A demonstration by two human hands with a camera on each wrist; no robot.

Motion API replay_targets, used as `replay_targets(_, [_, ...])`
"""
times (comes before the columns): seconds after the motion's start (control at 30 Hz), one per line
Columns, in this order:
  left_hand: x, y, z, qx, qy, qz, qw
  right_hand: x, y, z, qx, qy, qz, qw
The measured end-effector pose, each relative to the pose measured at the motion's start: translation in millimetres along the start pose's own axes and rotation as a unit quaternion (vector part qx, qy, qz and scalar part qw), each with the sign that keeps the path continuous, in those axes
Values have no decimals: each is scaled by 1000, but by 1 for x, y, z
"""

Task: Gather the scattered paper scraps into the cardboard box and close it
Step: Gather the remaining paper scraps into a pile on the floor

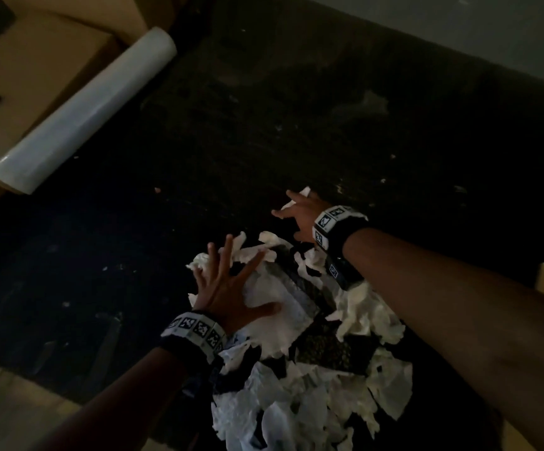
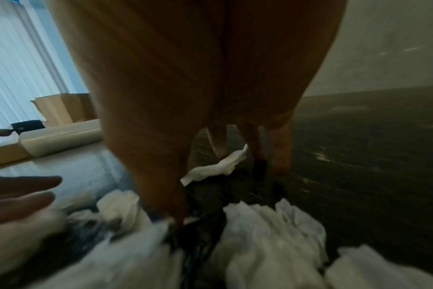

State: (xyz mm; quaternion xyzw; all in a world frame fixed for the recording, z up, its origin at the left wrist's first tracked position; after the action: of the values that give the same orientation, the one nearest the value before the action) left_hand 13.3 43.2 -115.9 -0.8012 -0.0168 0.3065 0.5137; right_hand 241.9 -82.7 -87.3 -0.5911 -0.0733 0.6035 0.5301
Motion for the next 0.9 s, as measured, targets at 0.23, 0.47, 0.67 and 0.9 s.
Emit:
replay_targets(0.23, [9,25,-9,-71,120,5,990,-28,8,8,30,7,-139,990])
replay_targets(0.47, [5,13,-11,-115,140,-34,983,-116,2,41,112,46,-320,939])
replay_targets(0.67, [-15,8,-7,-66,139,-13,988,-183,85,89,144,121,-330,925])
replay_targets(0.9, [-47,-7,-30,-20,154,3,988,-209,160,115,139,117,-290,940])
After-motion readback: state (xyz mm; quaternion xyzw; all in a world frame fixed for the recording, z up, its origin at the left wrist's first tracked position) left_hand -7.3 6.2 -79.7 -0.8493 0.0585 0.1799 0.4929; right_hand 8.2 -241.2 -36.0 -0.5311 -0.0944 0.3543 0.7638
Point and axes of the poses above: each hand's wrist, its own x-axis towards the middle knuckle, its own y-axis out of the palm, z = x × y, the point moved 1 cm from there along x, towards the middle knuckle, and after that the axes turned 14 degrees about -y, right-handed, at the moved point
